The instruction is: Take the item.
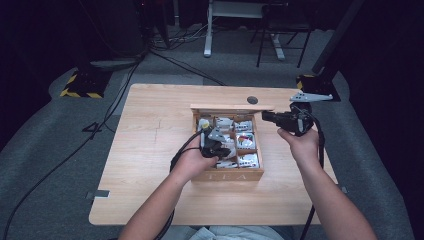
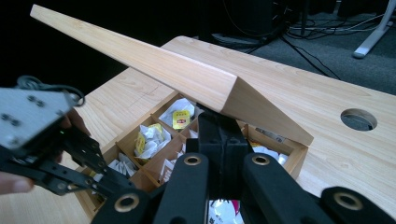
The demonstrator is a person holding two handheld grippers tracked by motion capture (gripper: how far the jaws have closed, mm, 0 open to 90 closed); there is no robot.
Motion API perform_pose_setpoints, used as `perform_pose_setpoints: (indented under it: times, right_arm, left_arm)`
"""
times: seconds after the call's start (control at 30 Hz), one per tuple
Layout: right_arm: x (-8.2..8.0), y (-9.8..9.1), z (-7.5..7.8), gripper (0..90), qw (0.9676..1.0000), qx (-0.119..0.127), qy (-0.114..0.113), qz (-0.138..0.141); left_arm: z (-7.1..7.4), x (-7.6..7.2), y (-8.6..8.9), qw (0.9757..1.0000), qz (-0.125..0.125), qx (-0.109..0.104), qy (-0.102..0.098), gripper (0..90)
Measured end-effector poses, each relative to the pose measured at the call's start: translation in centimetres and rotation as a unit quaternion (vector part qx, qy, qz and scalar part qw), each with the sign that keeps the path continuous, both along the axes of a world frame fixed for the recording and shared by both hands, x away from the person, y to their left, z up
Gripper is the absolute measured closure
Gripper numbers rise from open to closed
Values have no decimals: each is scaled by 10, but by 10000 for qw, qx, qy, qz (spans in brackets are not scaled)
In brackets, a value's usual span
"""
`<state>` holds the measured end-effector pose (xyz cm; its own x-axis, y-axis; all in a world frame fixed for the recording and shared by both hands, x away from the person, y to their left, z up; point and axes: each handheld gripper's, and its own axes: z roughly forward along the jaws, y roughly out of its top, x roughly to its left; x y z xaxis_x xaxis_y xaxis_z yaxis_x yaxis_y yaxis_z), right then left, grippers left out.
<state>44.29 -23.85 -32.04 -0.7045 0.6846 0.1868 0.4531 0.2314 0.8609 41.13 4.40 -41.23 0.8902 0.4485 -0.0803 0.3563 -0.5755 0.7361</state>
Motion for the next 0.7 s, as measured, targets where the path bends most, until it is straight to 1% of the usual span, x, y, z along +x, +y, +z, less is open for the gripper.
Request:
perform_pose_setpoints:
  times: [0.03, 0.07, 0.13, 0.17, 0.23, 0.3, 0.33, 0.37, 0.43, 0.63, 0.7]
  right_arm:
    - [0, 0, 0, 899, 10000, -2, -1, -1]
    - [0, 0, 0, 899, 10000, -2, -1, -1]
    - [0, 0, 1, 899, 10000, -6, -2, -2]
    - [0, 0, 1, 899, 10000, -6, -5, -4]
    - [0, 0, 2, 899, 10000, -2, -18, -4]
    - [0, 0, 2, 899, 10000, 6, -38, -5]
    - [-1, 0, 3, 899, 10000, -3, -43, -17]
    - [-1, 0, 3, 899, 10000, -3, -43, -17]
    - [-1, 0, 3, 899, 10000, 3, -42, -15]
    - [-1, 0, 4, 899, 10000, -9, -44, -10]
    - [-1, 0, 4, 899, 10000, 2, -42, -10]
  left_arm:
    - [5, -1, 2, 10000, 4, -52, -36, 900]
    - [5, -1, 2, 10000, 4, -52, -36, 900]
    - [10, -3, 4, 9999, 14, -103, -81, 900]
    - [13, -3, 5, 9999, 16, -114, -120, 900]
    - [18, -5, 8, 9996, 11, -206, -199, 900]
    - [20, -5, 9, 9995, -7, -230, -222, 900]
    - [23, -6, 11, 9993, -2, -296, -249, 900]
    - [23, -6, 11, 9993, -2, -296, -249, 900]
    - [26, -8, 15, 9989, 10, -367, -287, 900]
    - [33, -12, 22, 9986, 24, -387, -373, 900]
    - [36, -13, 26, 9983, 57, -429, -390, 900]
